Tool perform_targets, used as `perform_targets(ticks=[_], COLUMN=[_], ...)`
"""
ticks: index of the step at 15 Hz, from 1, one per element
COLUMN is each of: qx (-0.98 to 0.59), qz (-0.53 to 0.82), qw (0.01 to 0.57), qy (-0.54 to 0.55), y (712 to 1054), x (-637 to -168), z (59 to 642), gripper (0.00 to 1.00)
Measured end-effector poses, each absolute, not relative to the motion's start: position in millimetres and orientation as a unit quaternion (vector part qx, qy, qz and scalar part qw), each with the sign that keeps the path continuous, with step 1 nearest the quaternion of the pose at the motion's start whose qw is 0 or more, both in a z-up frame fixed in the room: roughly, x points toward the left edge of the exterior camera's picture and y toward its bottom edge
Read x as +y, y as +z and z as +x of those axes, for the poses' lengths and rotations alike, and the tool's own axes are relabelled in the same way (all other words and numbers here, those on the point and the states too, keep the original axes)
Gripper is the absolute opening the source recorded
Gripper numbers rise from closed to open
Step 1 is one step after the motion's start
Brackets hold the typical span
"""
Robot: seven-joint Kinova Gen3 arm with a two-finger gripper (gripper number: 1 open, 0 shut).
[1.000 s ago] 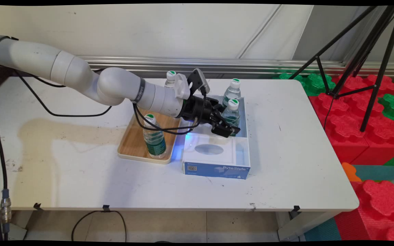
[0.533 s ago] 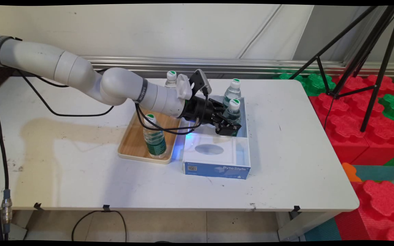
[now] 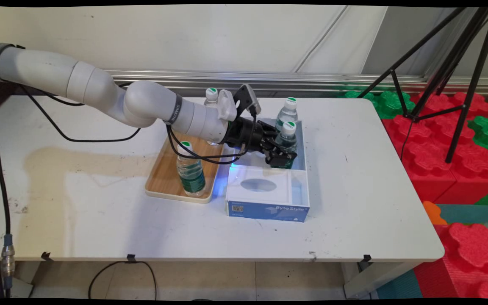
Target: Place the picked object on the tray
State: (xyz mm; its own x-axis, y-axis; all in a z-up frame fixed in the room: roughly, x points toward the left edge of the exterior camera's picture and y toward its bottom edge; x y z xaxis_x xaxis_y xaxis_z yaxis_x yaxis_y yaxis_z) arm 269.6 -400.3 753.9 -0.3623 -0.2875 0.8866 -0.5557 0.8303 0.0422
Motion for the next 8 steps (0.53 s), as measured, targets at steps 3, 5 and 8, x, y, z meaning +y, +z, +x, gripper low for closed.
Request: perform_targets(ticks=[3, 5, 8], qx=[-0.813, -0.812, -0.809], qz=[0.255, 0.25, 0.238], qw=[0.505, 0.509, 0.52], qy=[0.136, 0.139, 0.139], y=[761, 768, 785], x=[-402, -403, -406], z=[272, 273, 269], gripper=[0.0, 0.0, 0.0])
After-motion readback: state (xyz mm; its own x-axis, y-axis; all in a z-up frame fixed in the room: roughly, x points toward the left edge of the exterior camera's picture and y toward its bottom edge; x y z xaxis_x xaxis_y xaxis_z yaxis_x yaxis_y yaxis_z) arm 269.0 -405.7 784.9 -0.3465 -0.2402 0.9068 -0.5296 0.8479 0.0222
